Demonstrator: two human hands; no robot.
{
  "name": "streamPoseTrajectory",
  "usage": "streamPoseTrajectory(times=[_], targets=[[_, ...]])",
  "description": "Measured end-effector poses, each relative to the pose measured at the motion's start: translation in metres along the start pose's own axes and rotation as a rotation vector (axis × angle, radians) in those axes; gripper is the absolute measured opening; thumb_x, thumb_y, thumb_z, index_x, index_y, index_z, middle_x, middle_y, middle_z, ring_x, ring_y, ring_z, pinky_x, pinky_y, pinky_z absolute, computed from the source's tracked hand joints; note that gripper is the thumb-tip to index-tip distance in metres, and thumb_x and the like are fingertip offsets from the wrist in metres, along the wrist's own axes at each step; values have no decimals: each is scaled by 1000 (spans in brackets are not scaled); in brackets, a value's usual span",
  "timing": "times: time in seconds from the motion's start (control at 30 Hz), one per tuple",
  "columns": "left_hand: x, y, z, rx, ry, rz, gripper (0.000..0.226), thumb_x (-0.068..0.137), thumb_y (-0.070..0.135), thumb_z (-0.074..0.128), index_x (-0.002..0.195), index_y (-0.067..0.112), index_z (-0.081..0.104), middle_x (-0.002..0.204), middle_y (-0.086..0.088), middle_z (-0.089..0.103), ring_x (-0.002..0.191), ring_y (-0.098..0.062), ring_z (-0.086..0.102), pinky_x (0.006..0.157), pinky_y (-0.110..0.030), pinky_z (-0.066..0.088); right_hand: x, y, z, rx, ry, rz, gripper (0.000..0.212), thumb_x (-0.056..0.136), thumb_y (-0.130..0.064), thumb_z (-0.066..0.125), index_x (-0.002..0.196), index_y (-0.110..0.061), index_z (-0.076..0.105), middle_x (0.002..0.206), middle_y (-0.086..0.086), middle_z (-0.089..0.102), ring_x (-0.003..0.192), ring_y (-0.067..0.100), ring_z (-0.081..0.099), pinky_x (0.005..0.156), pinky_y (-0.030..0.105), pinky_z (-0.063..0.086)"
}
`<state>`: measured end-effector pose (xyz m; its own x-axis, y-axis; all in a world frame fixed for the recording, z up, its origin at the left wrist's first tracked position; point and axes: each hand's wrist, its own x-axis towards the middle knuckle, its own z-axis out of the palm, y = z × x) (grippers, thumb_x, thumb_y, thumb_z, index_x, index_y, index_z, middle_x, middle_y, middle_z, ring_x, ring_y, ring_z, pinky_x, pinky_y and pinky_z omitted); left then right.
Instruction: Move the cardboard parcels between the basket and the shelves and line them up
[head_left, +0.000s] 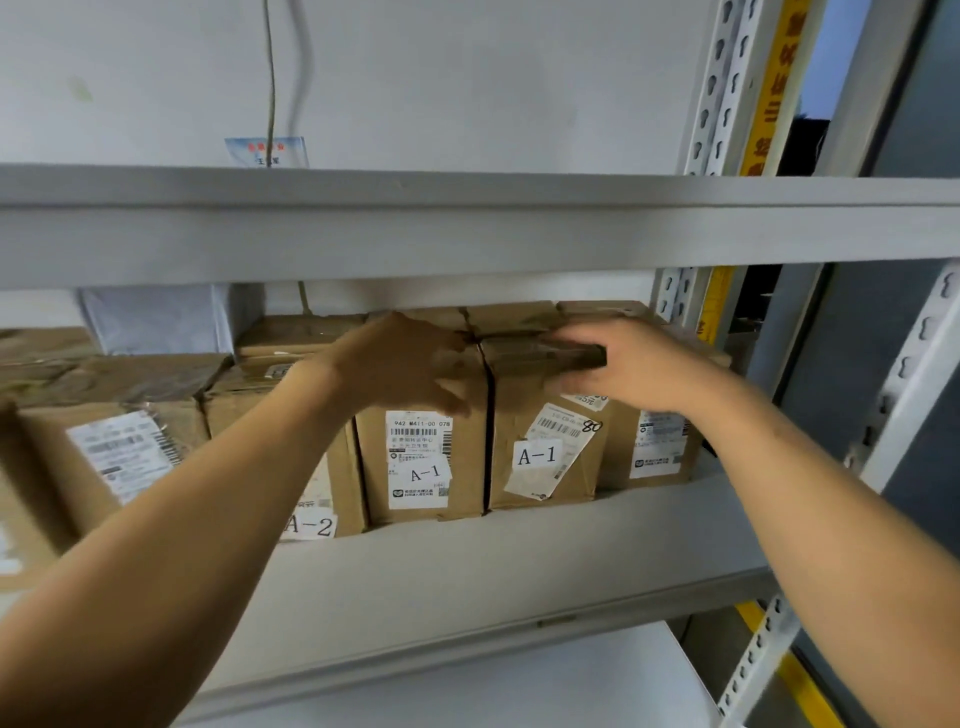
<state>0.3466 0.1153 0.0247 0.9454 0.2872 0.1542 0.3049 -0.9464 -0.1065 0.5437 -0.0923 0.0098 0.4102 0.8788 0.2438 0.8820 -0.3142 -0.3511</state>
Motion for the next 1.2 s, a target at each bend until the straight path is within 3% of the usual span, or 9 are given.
streamPoseTrajectory(times=[0.13, 0.3, 0.37, 0.43, 0.5, 0.7, 0.8, 0.97, 1.2], targets=[[-8, -15, 27, 228, 107, 53, 60, 97, 76, 45, 143, 38, 50, 124, 10, 69, 101, -17, 71, 89, -38, 60, -2, -8, 13, -88, 19, 5, 71, 89, -40, 82, 153, -43, 50, 161, -14, 46, 146, 15, 45, 110, 23, 33], [-9, -10, 31, 191, 151, 64, 114, 71, 97, -13, 142, 34, 51, 115, 8, 72, 90, -17, 72, 79, -38, 64, 1, -8, 17, -106, 35, -12, 66, 94, -32, 77, 153, -43, 50, 162, -19, 42, 148, 13, 41, 108, 22, 28], [-11, -12, 29, 113, 142, 34, 104, 76, 96, -2, 142, 35, 51, 115, 8, 73, 89, -16, 72, 78, -38, 65, 2, -10, 18, -127, 28, -8, 68, 94, -32, 77, 154, -42, 48, 163, -18, 41, 149, 14, 41, 111, 24, 30], [-25, -7, 18, 37, 151, -11, 70, 92, 83, 36, 139, 34, 55, 117, 8, 73, 96, -17, 73, 84, -39, 64, 2, -16, 21, -179, 53, 10, 69, 95, -33, 77, 156, -39, 46, 166, -15, 38, 151, 16, 39, 117, 29, 30], [-42, -6, 10, -13, 211, -7, 57, 94, 67, 59, 140, 32, 56, 126, 7, 71, 107, -18, 71, 92, -39, 60, 1, -34, 29, -180, 80, 6, 71, 95, -39, 75, 159, -35, 44, 168, -13, 34, 154, 17, 35, 124, 35, 28], [-124, -64, 5, -34, 334, -20, 49, 96, 54, 68, 136, 28, 64, 132, 2, 69, 116, -21, 67, 96, -39, 57, -1, -145, 83, -79, 209, -117, 66, 97, -45, 72, 156, -27, 49, 162, -9, 45, 152, 13, 36, 122, 28, 24], [-172, -120, 6, 15, 382, -94, 44, 97, 50, 68, 133, 25, 65, 124, 2, 71, 113, -20, 67, 96, -38, 55, 16, -199, 116, -66, 194, -150, 63, 98, -47, 68, 155, -28, 50, 162, -7, 47, 152, 15, 37, 126, 38, 29], [-211, -197, 14, 80, 301, -175, 38, 97, 46, 69, 133, 34, 65, 124, 3, 74, 111, -21, 70, 100, -41, 52, 40, -251, 147, -126, 129, -8, 52, 104, -35, 61, 155, -29, 49, 161, -5, 47, 150, 21, 41, 121, 41, 34], [-206, -221, 30, 89, 315, -132, 37, 100, 37, 66, 136, 37, 62, 123, 3, 74, 119, -25, 66, 108, -45, 48, 40, -274, 153, -116, 175, 157, 41, 107, -22, 59, 147, -29, 60, 156, -1, 55, 142, 25, 52, 113, 37, 42]])
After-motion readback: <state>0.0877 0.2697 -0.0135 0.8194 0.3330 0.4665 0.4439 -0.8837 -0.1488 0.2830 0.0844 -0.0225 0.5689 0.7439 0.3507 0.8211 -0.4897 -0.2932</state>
